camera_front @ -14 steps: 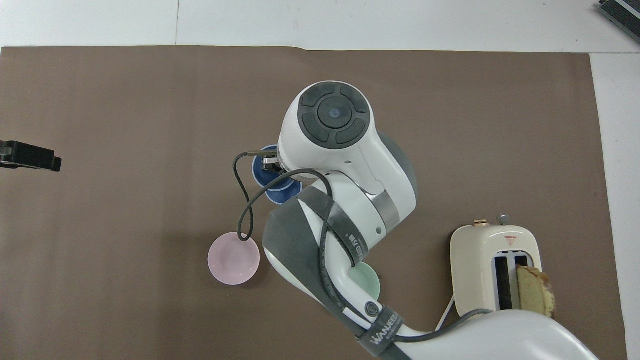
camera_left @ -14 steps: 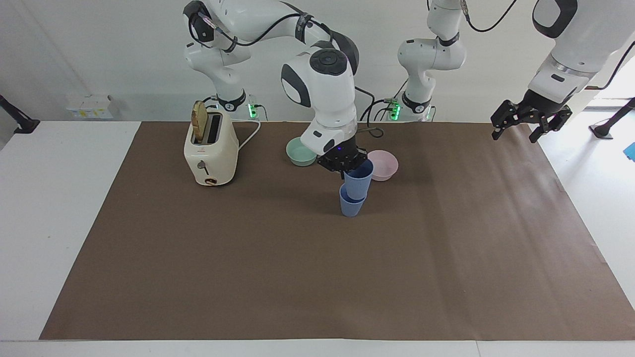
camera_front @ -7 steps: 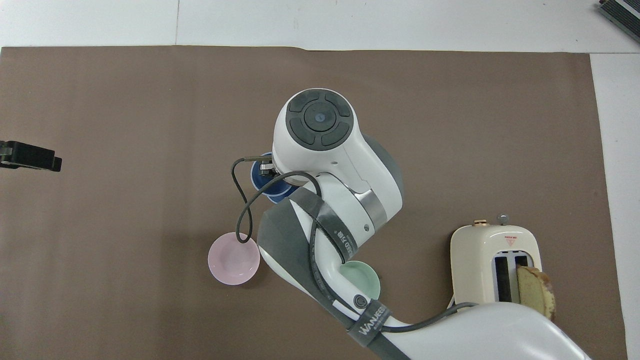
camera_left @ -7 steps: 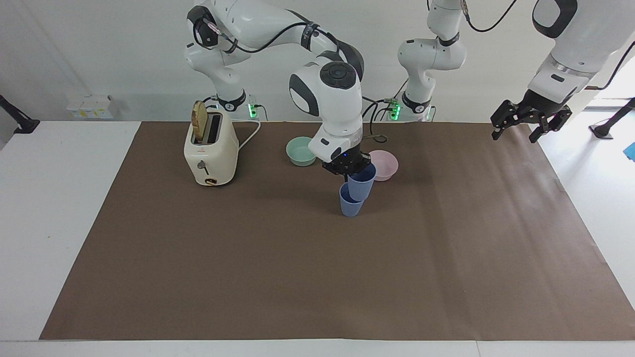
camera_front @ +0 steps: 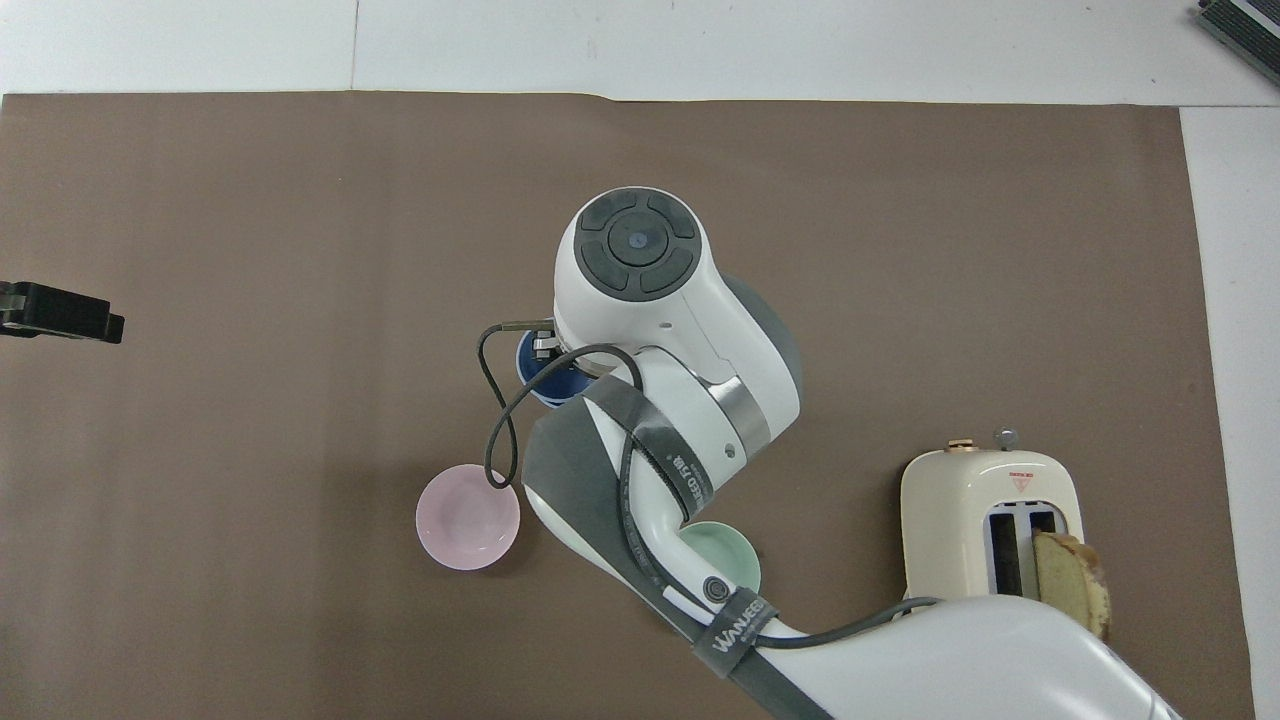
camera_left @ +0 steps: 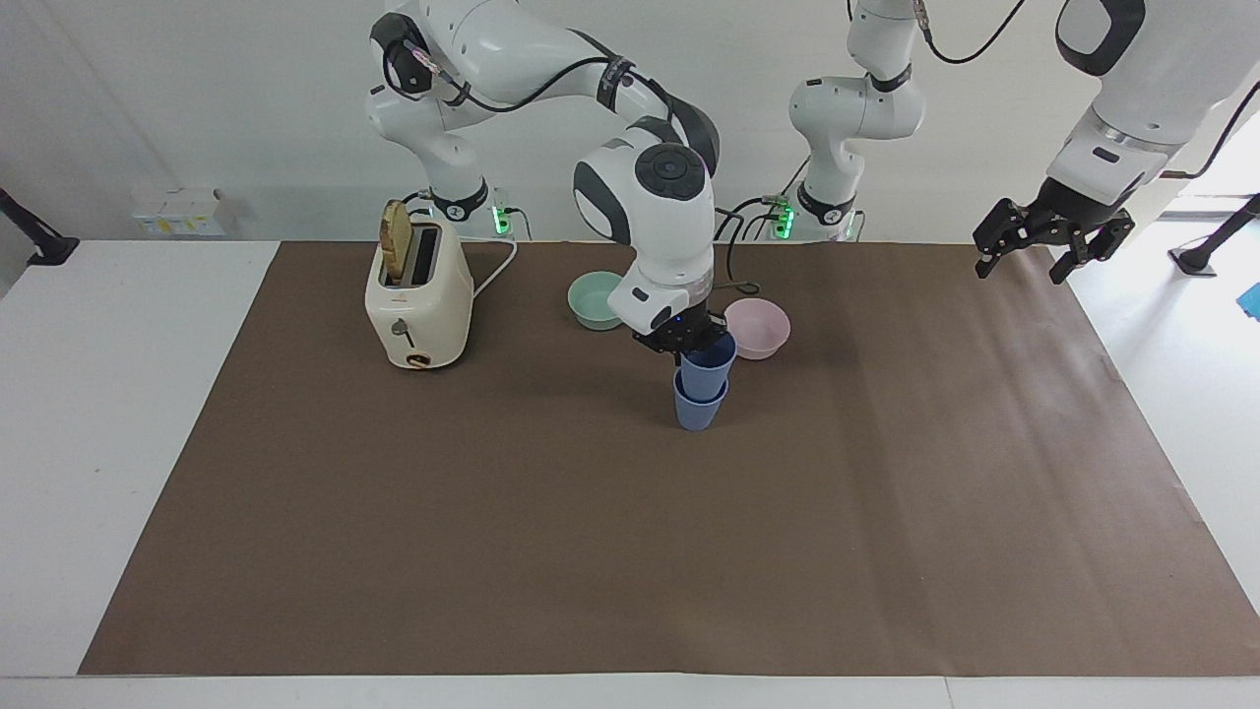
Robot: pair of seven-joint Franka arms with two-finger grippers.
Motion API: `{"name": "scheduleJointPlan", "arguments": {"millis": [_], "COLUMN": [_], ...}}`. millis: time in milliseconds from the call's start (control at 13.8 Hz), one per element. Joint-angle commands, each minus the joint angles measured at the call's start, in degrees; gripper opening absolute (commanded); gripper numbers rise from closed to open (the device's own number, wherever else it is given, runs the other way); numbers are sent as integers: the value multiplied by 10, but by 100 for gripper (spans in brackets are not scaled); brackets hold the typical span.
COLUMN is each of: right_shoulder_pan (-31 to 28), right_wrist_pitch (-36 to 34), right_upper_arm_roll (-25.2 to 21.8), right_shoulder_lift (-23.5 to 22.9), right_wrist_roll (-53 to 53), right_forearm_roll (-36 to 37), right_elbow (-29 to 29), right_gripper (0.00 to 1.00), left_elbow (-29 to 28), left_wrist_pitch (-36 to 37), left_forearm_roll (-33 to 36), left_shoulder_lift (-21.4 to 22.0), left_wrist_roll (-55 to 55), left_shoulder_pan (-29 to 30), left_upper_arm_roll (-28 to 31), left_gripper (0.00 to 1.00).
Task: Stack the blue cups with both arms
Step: 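Lower the held cup into the center cup and open the right gripper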
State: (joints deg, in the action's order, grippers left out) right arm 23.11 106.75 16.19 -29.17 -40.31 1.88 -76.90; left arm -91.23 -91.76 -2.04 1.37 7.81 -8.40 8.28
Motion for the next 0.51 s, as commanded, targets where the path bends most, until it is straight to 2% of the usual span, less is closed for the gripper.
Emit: {"name": "scheduleJointPlan", "arguments": {"millis": [0,436], "right_shoulder_pan": [-5,-5], "right_wrist_pitch": [1,45], "right_upper_arm_roll": [5,5], "right_shoulder_lift": [3,-4], "right_wrist_roll": [-15,-14], "right_forearm_roll": [11,12], "right_elbow": [-12,-42], "right_gripper": [0,0], "left_elbow": [11,11], "left_wrist_pitch": [11,11], "left_forearm_roll": [6,6], "left_shoulder_lift": [-3,-3], "left_wrist_roll": [8,7], "left_shoulder_pan": [6,6], "left_upper_arm_roll": [-5,-5], "left_gripper": [100,100]}}
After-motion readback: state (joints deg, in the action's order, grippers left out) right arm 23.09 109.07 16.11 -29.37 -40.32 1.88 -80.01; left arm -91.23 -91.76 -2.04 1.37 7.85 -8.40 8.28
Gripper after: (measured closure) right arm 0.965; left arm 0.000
